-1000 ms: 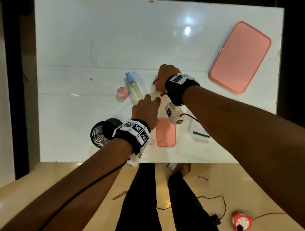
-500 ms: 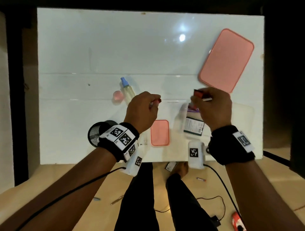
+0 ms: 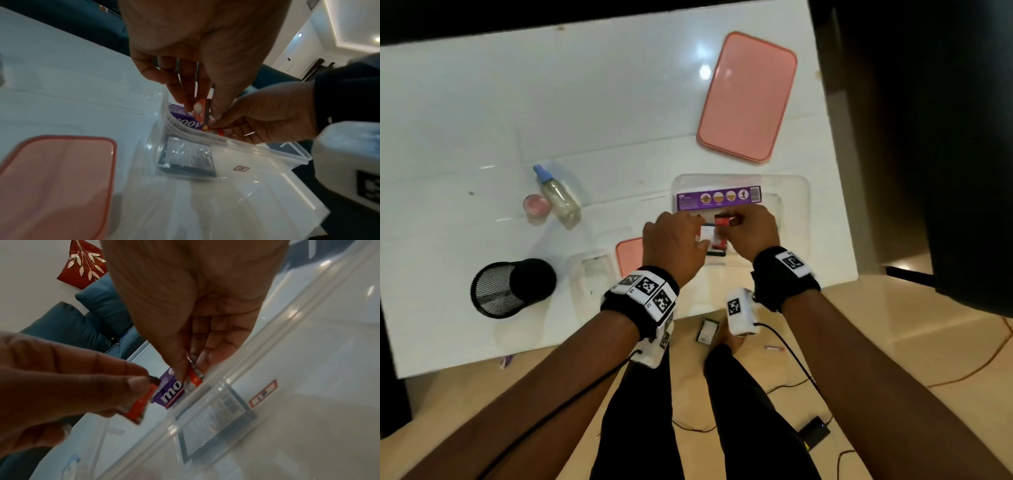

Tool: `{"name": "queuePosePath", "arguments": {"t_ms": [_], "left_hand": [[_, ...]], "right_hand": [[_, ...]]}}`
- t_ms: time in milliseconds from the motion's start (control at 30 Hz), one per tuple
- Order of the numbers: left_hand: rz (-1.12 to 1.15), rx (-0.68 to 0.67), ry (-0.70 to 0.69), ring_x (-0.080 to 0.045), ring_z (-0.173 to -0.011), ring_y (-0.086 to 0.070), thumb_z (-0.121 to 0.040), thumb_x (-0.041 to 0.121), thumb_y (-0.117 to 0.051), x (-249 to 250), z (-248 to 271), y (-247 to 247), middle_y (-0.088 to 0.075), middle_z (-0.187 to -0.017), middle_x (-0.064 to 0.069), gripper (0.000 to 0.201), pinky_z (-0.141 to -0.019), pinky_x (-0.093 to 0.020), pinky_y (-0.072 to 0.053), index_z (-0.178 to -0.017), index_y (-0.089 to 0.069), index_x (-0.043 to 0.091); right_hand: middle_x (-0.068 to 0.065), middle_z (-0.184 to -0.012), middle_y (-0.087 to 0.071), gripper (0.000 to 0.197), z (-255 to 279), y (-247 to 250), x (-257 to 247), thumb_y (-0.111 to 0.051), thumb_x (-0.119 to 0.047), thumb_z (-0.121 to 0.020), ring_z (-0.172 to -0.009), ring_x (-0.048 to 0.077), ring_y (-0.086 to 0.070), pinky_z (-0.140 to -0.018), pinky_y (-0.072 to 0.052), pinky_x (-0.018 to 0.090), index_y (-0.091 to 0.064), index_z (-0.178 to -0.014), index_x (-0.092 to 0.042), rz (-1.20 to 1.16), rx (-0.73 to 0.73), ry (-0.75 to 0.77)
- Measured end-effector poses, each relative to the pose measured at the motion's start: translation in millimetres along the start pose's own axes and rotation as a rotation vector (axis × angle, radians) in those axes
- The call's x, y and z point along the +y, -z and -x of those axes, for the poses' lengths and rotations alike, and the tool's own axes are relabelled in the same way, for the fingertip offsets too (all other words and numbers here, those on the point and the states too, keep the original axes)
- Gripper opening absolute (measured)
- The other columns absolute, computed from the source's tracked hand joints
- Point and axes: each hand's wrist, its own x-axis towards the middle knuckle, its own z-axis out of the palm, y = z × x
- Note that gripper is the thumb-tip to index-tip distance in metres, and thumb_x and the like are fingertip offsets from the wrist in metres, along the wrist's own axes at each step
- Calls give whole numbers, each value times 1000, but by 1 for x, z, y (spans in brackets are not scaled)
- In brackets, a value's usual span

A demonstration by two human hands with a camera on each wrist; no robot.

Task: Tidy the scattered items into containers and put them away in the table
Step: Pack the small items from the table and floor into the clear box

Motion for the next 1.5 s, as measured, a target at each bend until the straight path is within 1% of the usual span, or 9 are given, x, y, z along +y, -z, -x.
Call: {"name": "queuePosePath", "arguments": {"t_ms": [100,200,400,533,733,900,1067,1367,1500], "left_hand": [[-88,38,9,-29,-105,-54,-88,38,-60,0,4,-3,-67,-113,-2,30,-83,-41,-43,-113,-67,23],[44,92,60,-31,-98,-55,-87,34,-60,-10,12,-4,-67,-102,-5,24,-78,-41,-48,-105,-70,21],[204,144,78,-16,-80,-57,-86,33,-59,-40,19,20,-59,-89,7,11,-70,-29,-43,-92,-66,26],[177,127,178,-17,-85,-59,-85,34,-65,-85,24,55,-61,-96,3,16,-76,-32,-46,-98,-65,26],[-10,-31,350,-25,-95,-61,-81,34,-68,-177,14,115,-63,-107,-4,31,-82,-34,-45,-109,-63,22],[-148,-126,358,-28,-103,-59,-81,35,-69,-232,-19,137,-65,-109,-6,36,-86,-39,-46,-113,-60,21],[-228,-287,295,-28,-111,-57,-78,40,-72,-259,-50,127,-61,-121,-6,57,-91,-39,-47,-127,-50,21],[-182,-340,279,-27,-80,-55,-73,37,-75,-274,-63,98,-63,-99,-9,45,-65,-32,-39,-104,-54,13],[-217,-325,242,-31,-90,-59,-75,40,-72,-267,-66,103,-64,-103,-8,41,-69,-31,-40,-106,-56,18]], "right_hand": [[-1,-100,-74,27,-4,-7,-3,-72,-25,-79,-95,17,-67,-89,-52,31,-73,-105,-24,46,-121,-14],[-2,-114,-70,34,-6,-5,2,-66,-27,-83,-107,19,-63,-92,-48,30,-68,-117,-26,102,-91,-34],[-6,-90,-69,19,12,20,-3,-63,-32,-89,-89,12,-63,-77,-43,24,-70,-106,-26,-11,-24,97],[-10,-77,-67,11,28,21,-48,-65,-24,-87,-76,8,-65,-71,-47,22,-71,-95,-27,-165,-17,166],[-9,-78,-67,20,34,-44,-155,-67,-22,-84,-72,9,-63,-70,-44,21,-68,-103,-27,-105,-175,369],[6,-112,-62,54,-1,-130,-203,-64,-28,-85,-101,27,-60,-83,-43,31,-45,-135,-23,193,-290,407],[10,-125,-50,77,-30,-177,-219,-67,-34,-84,-106,34,-58,-73,-42,36,-23,-147,-29,371,-290,387],[7,-108,-63,87,-47,-191,-220,-67,-32,-80,-96,30,-63,-71,-43,32,-18,-151,-26,393,-350,367],[-1,-87,-63,86,-32,-163,-213,-71,-35,-76,-82,23,-63,-77,-48,31,-24,-147,-35,125,-361,241]]}}
